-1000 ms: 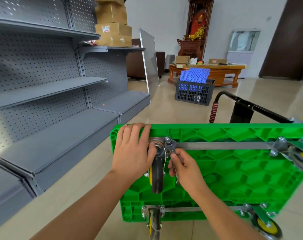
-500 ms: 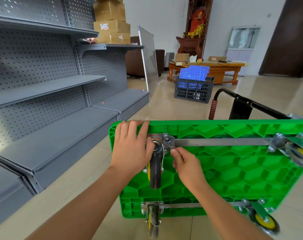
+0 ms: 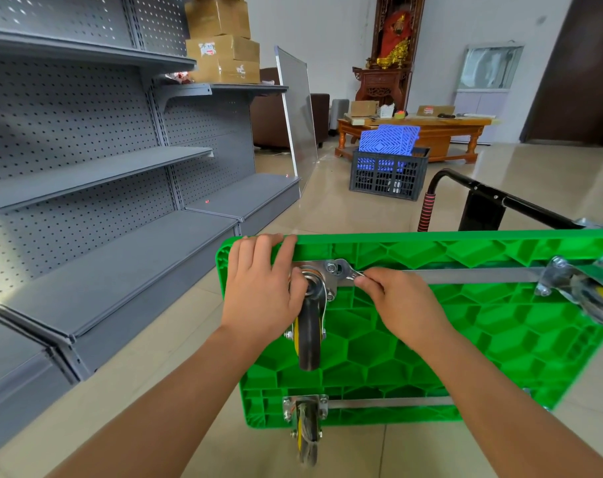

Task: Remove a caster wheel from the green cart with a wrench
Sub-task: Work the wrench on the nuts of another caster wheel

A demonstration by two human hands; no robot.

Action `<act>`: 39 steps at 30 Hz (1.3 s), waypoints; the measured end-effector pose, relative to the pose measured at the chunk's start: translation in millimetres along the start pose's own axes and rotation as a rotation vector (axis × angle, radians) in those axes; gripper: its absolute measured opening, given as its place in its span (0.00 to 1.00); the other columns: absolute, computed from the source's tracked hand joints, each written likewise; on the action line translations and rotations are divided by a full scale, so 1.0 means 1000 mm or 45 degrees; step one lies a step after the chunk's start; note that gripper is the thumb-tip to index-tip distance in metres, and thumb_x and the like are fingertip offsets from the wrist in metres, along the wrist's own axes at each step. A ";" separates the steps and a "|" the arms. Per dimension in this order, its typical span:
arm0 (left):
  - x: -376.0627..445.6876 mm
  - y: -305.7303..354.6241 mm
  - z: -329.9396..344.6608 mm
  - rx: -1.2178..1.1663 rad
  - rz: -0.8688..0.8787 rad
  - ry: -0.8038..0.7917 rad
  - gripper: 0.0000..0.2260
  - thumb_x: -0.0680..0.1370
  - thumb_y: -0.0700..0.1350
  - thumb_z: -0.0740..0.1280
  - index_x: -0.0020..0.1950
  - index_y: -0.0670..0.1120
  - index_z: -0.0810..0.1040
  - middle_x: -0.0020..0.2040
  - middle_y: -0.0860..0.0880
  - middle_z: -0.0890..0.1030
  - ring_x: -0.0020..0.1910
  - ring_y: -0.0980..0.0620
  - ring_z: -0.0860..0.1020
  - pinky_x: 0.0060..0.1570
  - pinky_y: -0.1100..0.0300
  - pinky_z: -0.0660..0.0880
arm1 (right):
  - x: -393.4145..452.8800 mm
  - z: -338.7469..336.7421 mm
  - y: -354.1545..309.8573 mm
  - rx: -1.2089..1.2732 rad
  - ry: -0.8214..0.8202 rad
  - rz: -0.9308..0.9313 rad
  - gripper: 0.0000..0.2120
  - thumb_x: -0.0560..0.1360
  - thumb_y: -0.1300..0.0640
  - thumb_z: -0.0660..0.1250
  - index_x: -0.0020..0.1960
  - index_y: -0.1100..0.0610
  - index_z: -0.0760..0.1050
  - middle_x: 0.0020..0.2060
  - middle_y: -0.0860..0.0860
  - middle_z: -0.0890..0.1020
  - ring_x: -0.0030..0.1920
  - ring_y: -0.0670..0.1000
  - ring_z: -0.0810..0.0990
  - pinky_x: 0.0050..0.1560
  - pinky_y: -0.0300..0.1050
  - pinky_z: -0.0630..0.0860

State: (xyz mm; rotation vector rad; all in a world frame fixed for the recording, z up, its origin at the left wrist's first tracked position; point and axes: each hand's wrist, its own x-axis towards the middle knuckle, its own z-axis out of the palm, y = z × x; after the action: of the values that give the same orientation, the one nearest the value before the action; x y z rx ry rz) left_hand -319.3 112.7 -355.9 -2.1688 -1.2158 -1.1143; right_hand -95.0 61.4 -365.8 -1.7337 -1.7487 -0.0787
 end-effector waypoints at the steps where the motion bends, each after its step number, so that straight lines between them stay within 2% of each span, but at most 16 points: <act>1: 0.000 0.000 0.000 -0.002 -0.002 0.003 0.20 0.79 0.48 0.62 0.68 0.41 0.77 0.59 0.42 0.77 0.55 0.38 0.72 0.62 0.43 0.69 | 0.000 0.000 0.000 0.003 0.002 -0.011 0.18 0.81 0.43 0.62 0.39 0.54 0.74 0.29 0.51 0.77 0.32 0.56 0.76 0.35 0.54 0.75; 4: 0.000 0.000 -0.001 -0.008 -0.004 0.009 0.20 0.78 0.48 0.62 0.68 0.41 0.77 0.59 0.41 0.77 0.55 0.38 0.72 0.61 0.43 0.69 | -0.003 0.001 -0.004 0.029 -0.003 -0.100 0.17 0.81 0.44 0.62 0.41 0.55 0.76 0.30 0.51 0.77 0.32 0.55 0.76 0.35 0.53 0.75; 8: -0.001 0.000 -0.002 -0.011 -0.010 -0.016 0.20 0.79 0.48 0.62 0.68 0.41 0.77 0.59 0.42 0.77 0.56 0.39 0.72 0.61 0.43 0.69 | 0.009 -0.009 -0.009 -0.112 -0.090 -0.222 0.15 0.82 0.43 0.60 0.44 0.53 0.76 0.32 0.49 0.75 0.35 0.54 0.76 0.37 0.52 0.75; 10: 0.000 0.000 -0.002 -0.016 -0.001 -0.018 0.20 0.79 0.48 0.62 0.68 0.41 0.77 0.59 0.42 0.77 0.56 0.39 0.72 0.61 0.43 0.69 | 0.016 -0.014 -0.008 -0.152 -0.118 -0.214 0.16 0.82 0.42 0.60 0.44 0.52 0.76 0.32 0.48 0.76 0.36 0.54 0.76 0.38 0.51 0.75; 15: 0.000 -0.001 -0.001 -0.019 0.009 0.005 0.20 0.79 0.48 0.62 0.68 0.41 0.77 0.59 0.41 0.77 0.55 0.39 0.72 0.61 0.44 0.69 | 0.014 -0.013 0.004 0.020 -0.141 -0.153 0.15 0.80 0.43 0.63 0.37 0.47 0.71 0.27 0.47 0.73 0.30 0.49 0.73 0.37 0.53 0.75; 19: 0.000 -0.001 0.000 -0.033 -0.018 0.006 0.20 0.79 0.48 0.61 0.68 0.41 0.77 0.59 0.42 0.77 0.55 0.39 0.72 0.61 0.43 0.69 | 0.020 -0.022 0.006 -0.158 -0.204 -0.147 0.19 0.80 0.39 0.62 0.34 0.46 0.68 0.27 0.47 0.72 0.33 0.54 0.75 0.37 0.52 0.76; 22: 0.001 0.000 0.001 -0.048 -0.025 0.007 0.20 0.79 0.49 0.60 0.67 0.42 0.78 0.58 0.42 0.77 0.55 0.39 0.72 0.62 0.44 0.68 | 0.019 -0.014 0.004 -0.227 -0.154 -0.110 0.19 0.80 0.38 0.60 0.37 0.50 0.72 0.30 0.48 0.74 0.35 0.56 0.77 0.37 0.51 0.76; 24: 0.001 0.001 0.002 -0.057 -0.027 0.023 0.20 0.79 0.49 0.60 0.67 0.41 0.78 0.59 0.42 0.77 0.55 0.38 0.72 0.61 0.44 0.68 | 0.010 0.001 0.005 -0.073 -0.059 -0.097 0.18 0.80 0.40 0.61 0.37 0.51 0.73 0.28 0.49 0.75 0.32 0.54 0.77 0.35 0.49 0.75; 26: 0.000 0.001 0.001 -0.066 -0.035 0.036 0.20 0.79 0.48 0.60 0.67 0.42 0.78 0.58 0.42 0.77 0.55 0.38 0.72 0.61 0.44 0.68 | -0.001 0.018 0.005 0.183 -0.002 0.000 0.18 0.81 0.44 0.63 0.35 0.51 0.72 0.26 0.47 0.75 0.27 0.48 0.74 0.32 0.42 0.72; 28: 0.001 0.001 0.003 -0.071 -0.049 0.037 0.19 0.79 0.48 0.60 0.67 0.42 0.78 0.59 0.42 0.77 0.55 0.38 0.72 0.61 0.44 0.68 | -0.013 0.040 -0.005 0.530 -0.028 0.213 0.18 0.81 0.47 0.63 0.36 0.54 0.74 0.25 0.47 0.76 0.24 0.43 0.71 0.28 0.36 0.67; 31: 0.002 0.002 0.004 -0.079 -0.060 0.048 0.19 0.79 0.48 0.60 0.67 0.42 0.78 0.58 0.42 0.76 0.55 0.38 0.72 0.61 0.44 0.68 | -0.027 0.074 -0.032 1.142 -0.049 0.513 0.19 0.83 0.48 0.61 0.37 0.56 0.75 0.24 0.47 0.72 0.25 0.45 0.67 0.26 0.37 0.64; 34: 0.001 0.002 0.005 -0.099 -0.052 0.080 0.19 0.79 0.47 0.61 0.66 0.41 0.79 0.58 0.42 0.77 0.54 0.38 0.72 0.60 0.44 0.67 | -0.028 0.082 -0.037 1.222 0.018 0.531 0.20 0.83 0.48 0.60 0.36 0.55 0.74 0.25 0.48 0.71 0.25 0.45 0.66 0.27 0.39 0.63; 39: 0.000 0.002 0.002 -0.101 -0.055 0.063 0.19 0.79 0.47 0.61 0.67 0.41 0.79 0.58 0.42 0.77 0.54 0.38 0.73 0.60 0.45 0.68 | -0.043 0.061 -0.023 1.120 -0.082 0.418 0.20 0.82 0.47 0.60 0.39 0.59 0.76 0.25 0.49 0.73 0.26 0.48 0.68 0.27 0.40 0.65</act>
State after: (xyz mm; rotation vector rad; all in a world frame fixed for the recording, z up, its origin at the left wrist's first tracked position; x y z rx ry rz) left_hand -316.6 112.5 -357.3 -2.1690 -1.2215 -1.2462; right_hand -144.6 50.9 -424.7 -1.3134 -1.2126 0.7773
